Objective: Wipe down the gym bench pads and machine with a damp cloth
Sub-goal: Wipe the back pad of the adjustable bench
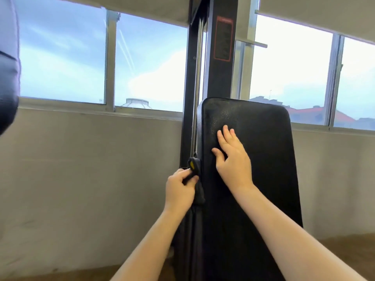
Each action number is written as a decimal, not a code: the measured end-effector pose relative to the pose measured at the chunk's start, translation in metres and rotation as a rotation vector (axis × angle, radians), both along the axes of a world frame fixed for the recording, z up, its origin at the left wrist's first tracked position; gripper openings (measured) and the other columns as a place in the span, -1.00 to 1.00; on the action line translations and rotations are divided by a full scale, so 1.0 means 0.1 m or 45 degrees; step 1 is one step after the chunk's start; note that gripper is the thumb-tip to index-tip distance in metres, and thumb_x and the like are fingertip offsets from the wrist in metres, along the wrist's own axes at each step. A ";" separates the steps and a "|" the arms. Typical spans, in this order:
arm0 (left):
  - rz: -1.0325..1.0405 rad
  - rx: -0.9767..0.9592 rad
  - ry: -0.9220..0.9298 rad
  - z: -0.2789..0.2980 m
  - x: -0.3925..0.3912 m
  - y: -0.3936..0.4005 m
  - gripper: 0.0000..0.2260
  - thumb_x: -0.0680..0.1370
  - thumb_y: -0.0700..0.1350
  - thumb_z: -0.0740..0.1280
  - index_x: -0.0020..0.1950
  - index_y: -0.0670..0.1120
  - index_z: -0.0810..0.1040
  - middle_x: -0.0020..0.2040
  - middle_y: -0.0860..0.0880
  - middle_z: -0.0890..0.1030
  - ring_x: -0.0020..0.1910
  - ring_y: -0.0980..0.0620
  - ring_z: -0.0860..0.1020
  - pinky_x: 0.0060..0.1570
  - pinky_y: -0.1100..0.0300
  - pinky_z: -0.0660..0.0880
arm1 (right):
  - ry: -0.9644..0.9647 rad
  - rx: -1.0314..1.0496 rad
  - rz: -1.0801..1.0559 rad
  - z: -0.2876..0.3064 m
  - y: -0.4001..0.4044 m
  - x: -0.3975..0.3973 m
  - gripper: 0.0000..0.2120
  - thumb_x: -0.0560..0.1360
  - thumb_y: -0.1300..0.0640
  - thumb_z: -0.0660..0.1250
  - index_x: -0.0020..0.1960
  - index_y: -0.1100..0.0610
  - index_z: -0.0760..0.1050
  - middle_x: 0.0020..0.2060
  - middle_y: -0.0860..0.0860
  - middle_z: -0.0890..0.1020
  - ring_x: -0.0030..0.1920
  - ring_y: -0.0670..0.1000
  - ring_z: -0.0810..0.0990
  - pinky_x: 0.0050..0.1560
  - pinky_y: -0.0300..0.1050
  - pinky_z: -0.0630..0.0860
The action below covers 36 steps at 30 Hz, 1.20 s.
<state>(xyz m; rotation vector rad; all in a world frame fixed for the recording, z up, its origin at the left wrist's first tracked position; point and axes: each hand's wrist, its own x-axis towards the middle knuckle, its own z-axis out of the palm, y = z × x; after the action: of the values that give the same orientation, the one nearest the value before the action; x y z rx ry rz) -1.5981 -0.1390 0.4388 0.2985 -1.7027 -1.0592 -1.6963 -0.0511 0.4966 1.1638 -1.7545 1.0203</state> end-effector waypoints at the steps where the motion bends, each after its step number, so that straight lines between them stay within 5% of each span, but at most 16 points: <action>1: -0.015 0.082 -0.010 0.08 0.02 -0.02 -0.85 0.51 -0.29 0.36 0.04 -0.15 0.65 -0.13 0.04 0.62 -0.12 0.12 0.58 -0.01 0.25 0.51 | -0.020 0.026 -0.006 0.02 0.03 0.02 -0.53 0.56 0.15 0.25 0.45 0.12 0.26 0.48 -0.03 0.20 0.50 -0.05 0.08 0.43 -0.18 0.07; 8: 0.038 0.316 0.140 0.20 -0.02 0.25 -0.95 0.52 -0.14 0.38 -0.12 -0.02 0.63 -0.20 -0.03 0.65 -0.14 -0.03 0.62 -0.05 0.05 0.59 | -0.080 0.244 -0.104 0.13 0.23 0.13 -0.52 0.60 0.03 0.18 0.48 0.07 0.20 0.51 -0.06 0.14 0.51 -0.07 0.04 0.41 -0.15 0.16; 17: 0.138 0.324 -0.200 -0.37 0.22 0.36 -0.95 0.50 -0.16 0.41 -0.14 -0.06 0.67 -0.27 0.03 0.64 -0.19 0.00 0.60 -0.11 0.10 0.55 | -0.122 0.263 -0.055 -0.32 0.37 0.12 -0.54 0.60 0.06 0.17 0.48 0.05 0.20 0.51 -0.08 0.13 0.51 -0.09 0.02 0.36 -0.18 0.25; 22: 0.294 0.064 0.132 0.22 0.07 0.32 -0.74 0.52 -0.22 0.36 0.21 -0.15 0.59 0.07 0.01 0.62 0.05 0.05 0.58 0.10 0.21 0.49 | -0.127 0.228 -0.018 -0.37 0.32 0.08 -0.55 0.60 0.08 0.17 0.47 0.06 0.23 0.51 -0.07 0.13 0.51 -0.07 0.02 0.37 -0.14 0.27; 26: 0.340 -0.285 0.117 0.02 -0.24 0.50 -0.56 0.51 -0.33 0.33 0.36 -0.06 0.47 0.33 0.00 0.49 0.30 0.08 0.44 0.31 0.23 0.36 | -0.131 0.181 0.002 -0.44 0.23 0.04 -0.56 0.60 0.12 0.17 0.47 0.08 0.24 0.50 -0.05 0.16 0.51 -0.03 0.05 0.38 -0.08 0.30; 29: 0.433 -0.284 0.194 -0.06 -0.29 0.49 -0.56 0.50 -0.35 0.34 0.35 -0.08 0.48 0.33 -0.04 0.50 0.32 0.05 0.44 0.33 0.19 0.38 | -0.123 0.078 0.040 -0.48 0.19 0.03 -0.58 0.57 0.18 0.25 0.41 0.15 0.34 0.46 0.02 0.27 0.49 0.05 0.16 0.33 0.01 0.37; 34: 0.432 -0.063 0.172 -0.16 -0.18 0.60 -0.59 0.52 -0.35 0.32 0.36 -0.12 0.46 0.18 0.10 0.51 0.17 0.19 0.45 0.11 0.55 0.34 | -0.146 0.119 0.059 -0.44 0.24 0.05 -0.57 0.60 0.14 0.20 0.45 0.11 0.28 0.49 -0.03 0.19 0.51 -0.02 0.06 0.44 -0.06 0.24; 36: 0.414 0.040 0.096 -0.34 -0.08 0.66 -0.62 0.54 -0.31 0.32 0.35 -0.12 0.46 0.09 0.13 0.53 0.11 0.20 0.48 0.17 0.40 0.42 | -0.147 0.159 0.058 -0.46 0.27 0.07 -0.55 0.61 0.07 0.16 0.47 0.08 0.22 0.50 -0.06 0.13 0.51 -0.07 -0.01 0.45 -0.14 0.09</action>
<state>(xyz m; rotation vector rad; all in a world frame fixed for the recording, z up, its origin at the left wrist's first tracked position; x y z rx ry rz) -1.6059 -0.0727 0.4045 0.5300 -1.5090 -0.8455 -1.6895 -0.0238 0.4506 1.2491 -1.9130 1.0352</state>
